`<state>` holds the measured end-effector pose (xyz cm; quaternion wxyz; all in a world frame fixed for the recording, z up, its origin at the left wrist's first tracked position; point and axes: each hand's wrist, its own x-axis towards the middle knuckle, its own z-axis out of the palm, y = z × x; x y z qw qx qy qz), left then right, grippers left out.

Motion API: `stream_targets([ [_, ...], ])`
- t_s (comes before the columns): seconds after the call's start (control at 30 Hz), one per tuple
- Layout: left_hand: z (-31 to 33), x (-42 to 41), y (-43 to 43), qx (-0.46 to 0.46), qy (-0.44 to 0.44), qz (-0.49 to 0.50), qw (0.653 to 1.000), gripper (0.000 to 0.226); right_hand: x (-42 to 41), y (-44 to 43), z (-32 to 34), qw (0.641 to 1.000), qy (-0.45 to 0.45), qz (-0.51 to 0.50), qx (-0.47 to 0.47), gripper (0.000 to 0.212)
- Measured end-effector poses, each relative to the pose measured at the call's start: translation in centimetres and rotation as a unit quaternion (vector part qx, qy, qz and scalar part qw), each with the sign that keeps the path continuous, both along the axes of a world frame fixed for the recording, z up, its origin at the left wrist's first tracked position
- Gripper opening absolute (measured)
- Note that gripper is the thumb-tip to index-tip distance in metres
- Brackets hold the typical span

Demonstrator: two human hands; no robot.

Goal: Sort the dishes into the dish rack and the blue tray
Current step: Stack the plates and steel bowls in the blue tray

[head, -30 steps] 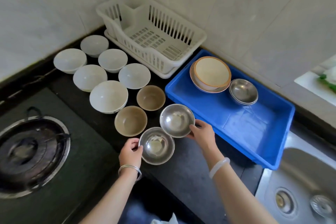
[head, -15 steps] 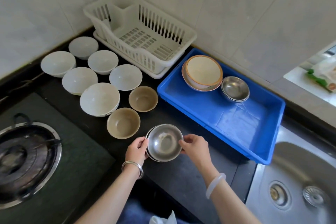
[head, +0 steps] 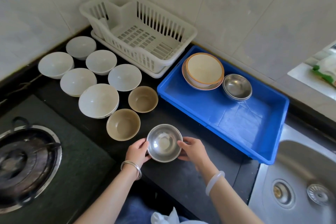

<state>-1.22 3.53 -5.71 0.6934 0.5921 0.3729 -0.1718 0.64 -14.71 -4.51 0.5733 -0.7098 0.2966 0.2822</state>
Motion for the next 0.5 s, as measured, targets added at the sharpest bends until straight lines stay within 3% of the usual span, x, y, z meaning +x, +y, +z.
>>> stream_targets([
  [0.23,3.3,3.8,-2.3,0.022,-0.065,-0.053,0.996,0.012,1.8,-2.9,2.5,0.994,-0.071,-0.078,0.038,0.014],
  [0.5,7.4,11.3,-10.5,-0.045,-0.104,-0.101,0.988,0.007,6.6,-9.8,6.8,0.975,-0.133,-0.177,0.032,0.012],
])
